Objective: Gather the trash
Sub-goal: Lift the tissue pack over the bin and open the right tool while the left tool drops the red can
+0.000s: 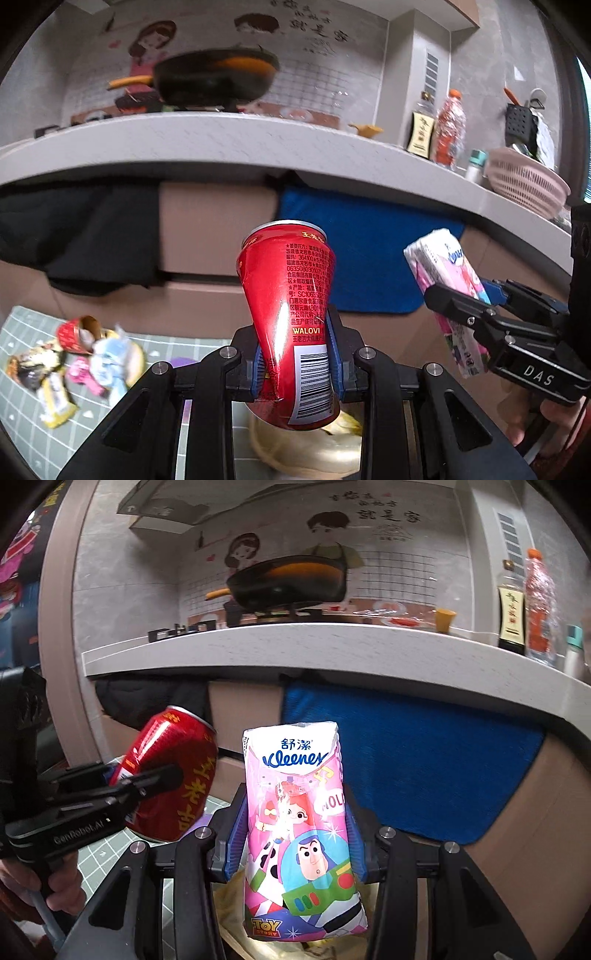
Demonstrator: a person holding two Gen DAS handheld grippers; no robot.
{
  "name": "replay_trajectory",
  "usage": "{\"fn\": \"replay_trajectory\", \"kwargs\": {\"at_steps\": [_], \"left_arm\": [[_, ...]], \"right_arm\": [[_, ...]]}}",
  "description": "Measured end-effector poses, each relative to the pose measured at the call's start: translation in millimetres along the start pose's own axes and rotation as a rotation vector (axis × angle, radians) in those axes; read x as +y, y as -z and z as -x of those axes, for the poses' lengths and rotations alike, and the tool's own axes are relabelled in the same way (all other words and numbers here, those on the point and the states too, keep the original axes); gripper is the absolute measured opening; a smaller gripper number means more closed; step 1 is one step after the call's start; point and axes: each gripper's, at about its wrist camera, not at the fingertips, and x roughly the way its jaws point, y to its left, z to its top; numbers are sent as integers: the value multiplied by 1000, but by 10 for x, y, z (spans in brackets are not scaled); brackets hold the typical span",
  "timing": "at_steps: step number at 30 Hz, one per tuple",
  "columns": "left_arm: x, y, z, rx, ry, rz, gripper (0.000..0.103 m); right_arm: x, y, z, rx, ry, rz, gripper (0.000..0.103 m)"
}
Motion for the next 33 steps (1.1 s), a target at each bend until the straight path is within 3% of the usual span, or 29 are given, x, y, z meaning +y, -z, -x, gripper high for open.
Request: {"fn": "replay_trajectory", "kwargs": {"at_steps": [12, 33], "left_arm": [[-77, 278, -471, 117, 27, 15, 29], [-24, 480, -983, 216, 79, 40, 29]], "right_arm": [[-290, 297, -225, 61, 19, -68, 43], [-530, 698, -694, 176, 34, -160, 45]]}}
